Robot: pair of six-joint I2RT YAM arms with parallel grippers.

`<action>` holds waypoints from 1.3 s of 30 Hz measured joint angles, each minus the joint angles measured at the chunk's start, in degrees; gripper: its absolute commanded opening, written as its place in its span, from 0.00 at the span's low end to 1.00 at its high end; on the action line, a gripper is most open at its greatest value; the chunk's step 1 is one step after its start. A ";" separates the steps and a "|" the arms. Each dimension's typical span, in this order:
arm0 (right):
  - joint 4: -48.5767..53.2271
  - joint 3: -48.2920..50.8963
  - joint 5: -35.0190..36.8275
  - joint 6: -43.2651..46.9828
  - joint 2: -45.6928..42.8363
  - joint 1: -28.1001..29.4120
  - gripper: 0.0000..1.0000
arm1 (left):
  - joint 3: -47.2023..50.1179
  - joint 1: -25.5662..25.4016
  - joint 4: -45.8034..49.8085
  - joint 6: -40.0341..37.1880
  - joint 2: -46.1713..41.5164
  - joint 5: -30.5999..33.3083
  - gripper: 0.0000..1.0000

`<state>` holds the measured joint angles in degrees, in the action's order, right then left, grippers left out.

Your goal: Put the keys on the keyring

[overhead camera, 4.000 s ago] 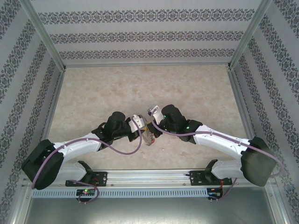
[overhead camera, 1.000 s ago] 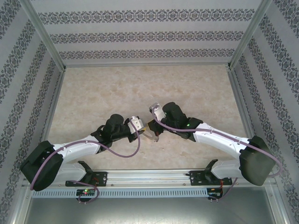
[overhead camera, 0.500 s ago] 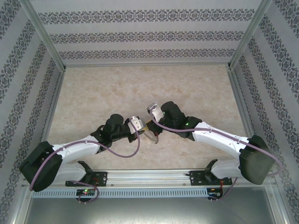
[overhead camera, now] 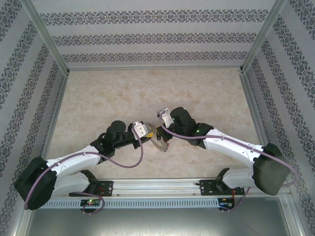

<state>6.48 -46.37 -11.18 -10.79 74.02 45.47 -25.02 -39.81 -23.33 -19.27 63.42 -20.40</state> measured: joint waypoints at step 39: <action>-2.36 -7.93 0.68 -22.16 11.52 -2.14 0.00 | 5.22 0.00 9.33 3.58 -27.26 23.69 0.33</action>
<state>4.12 -54.30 -10.50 -32.95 85.54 43.33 -19.79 -39.81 -14.00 -15.68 36.16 3.29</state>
